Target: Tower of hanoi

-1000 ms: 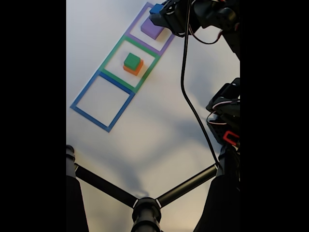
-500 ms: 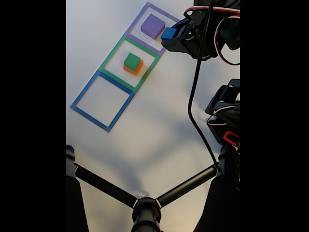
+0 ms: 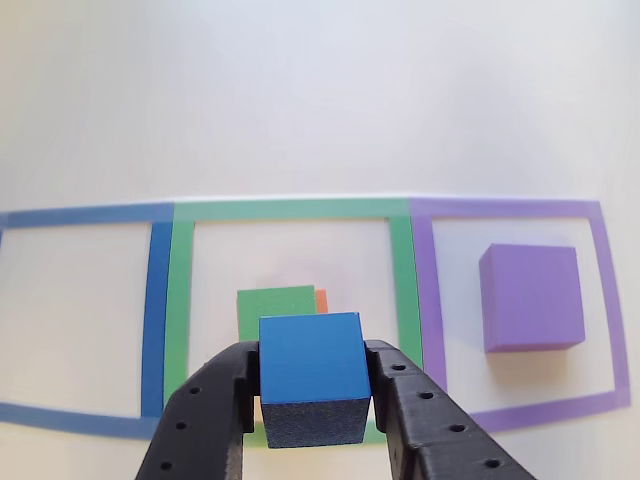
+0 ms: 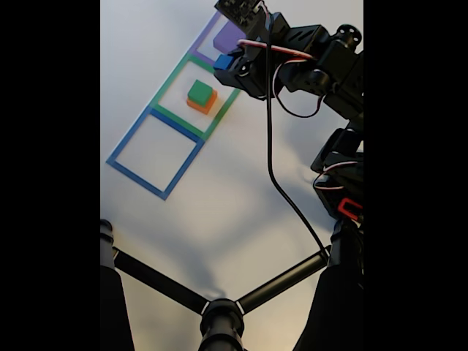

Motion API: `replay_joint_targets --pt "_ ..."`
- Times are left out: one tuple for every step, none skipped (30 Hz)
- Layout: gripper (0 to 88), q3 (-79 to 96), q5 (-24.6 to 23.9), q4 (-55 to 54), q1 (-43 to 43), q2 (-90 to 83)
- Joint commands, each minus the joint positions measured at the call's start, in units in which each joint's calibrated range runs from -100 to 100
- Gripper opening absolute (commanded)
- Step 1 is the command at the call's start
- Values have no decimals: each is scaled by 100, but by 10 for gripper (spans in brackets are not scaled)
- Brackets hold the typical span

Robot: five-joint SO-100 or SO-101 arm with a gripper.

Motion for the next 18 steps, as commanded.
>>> replay_joint_targets --pt "54 945 0 -1834 59 -174" --pt "54 1091 0 -2028 44 -142" --pt "54 1209 0 -2182 36 -126" --pt "54 1390 0 -2417 36 -110" --pt "54 1554 0 -2643 29 -94" --pt "54 1763 0 -2935 29 -78" --pt "54 1918 0 -3185 29 -45" --pt "54 2099 0 -3444 29 -5" --pt "54 2236 0 -3647 29 35" --pt "54 2354 0 -3865 44 99" --pt "54 2490 0 -4124 67 195" --pt "53 2599 0 -4367 82 283" --pt "53 2717 0 -4618 105 387" --pt "53 2817 0 -4853 120 499" --pt "53 2917 0 -5087 136 612" --pt "53 2990 0 -5266 158 700" --pt "53 3062 0 -5444 174 796" --pt "53 3108 0 -5606 174 900"
